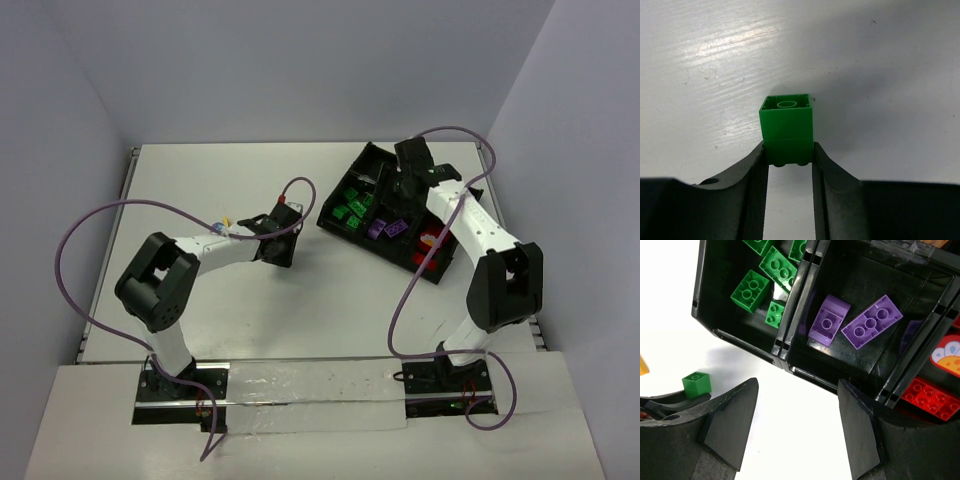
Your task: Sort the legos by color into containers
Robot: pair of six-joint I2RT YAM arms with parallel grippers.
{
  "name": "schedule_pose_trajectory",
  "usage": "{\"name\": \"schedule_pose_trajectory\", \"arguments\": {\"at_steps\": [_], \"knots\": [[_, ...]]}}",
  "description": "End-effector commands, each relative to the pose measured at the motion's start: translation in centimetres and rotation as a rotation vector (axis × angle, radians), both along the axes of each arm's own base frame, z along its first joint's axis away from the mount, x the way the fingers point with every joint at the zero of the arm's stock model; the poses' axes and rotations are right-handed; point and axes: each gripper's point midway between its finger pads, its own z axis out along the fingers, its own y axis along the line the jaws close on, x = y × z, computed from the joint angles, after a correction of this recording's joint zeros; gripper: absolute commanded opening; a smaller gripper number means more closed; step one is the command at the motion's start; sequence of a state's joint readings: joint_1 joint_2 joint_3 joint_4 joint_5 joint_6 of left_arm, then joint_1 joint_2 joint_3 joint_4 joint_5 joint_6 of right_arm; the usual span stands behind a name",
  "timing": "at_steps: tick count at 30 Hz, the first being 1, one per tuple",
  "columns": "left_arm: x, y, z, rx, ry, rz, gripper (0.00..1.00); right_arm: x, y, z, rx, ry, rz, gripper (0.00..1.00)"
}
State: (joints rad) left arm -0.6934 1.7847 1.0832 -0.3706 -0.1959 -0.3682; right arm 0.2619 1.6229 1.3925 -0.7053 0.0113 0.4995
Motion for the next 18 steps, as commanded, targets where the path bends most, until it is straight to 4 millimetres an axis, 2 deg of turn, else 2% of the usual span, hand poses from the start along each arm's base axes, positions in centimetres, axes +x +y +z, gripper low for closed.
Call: {"name": "schedule_pose_trajectory", "arguments": {"at_steps": [1,4,5,8,10,13,15,18], "knots": [[0.8,0.0,0.6,-0.006,-0.011,0.007,0.22,0.9,0.7,1.7,0.009,-0.035,0.032,0.72],[1.6,0.0,2.5,-0.017,-0.032,0.006,0.02,0.7,2.6,3.1,0.066,-0.047,0.120,0.72],[2.1,-0.2,3.6,-0.028,-0.046,0.005,0.00,0.6,3.3,3.7,0.090,-0.052,0.155,0.72],[2.6,-0.9,6.1,-0.083,-0.064,-0.011,0.00,0.2,4.9,4.4,0.129,-0.037,0.212,0.72],[2.7,-2.4,8.8,-0.180,-0.075,-0.061,0.00,-0.9,7.3,4.7,0.196,0.001,0.269,0.73],[2.2,-3.7,11.5,-0.277,-0.115,-0.131,0.00,-2.1,10.3,5.4,0.322,0.044,0.333,0.73],[1.9,-4.3,13.6,-0.330,-0.155,-0.177,0.00,-2.5,11.4,6.0,0.379,0.059,0.359,0.73],[1.1,-5.0,15.2,-0.403,-0.157,-0.245,0.00,-3.0,13.0,6.9,0.485,0.089,0.389,0.76]]}}
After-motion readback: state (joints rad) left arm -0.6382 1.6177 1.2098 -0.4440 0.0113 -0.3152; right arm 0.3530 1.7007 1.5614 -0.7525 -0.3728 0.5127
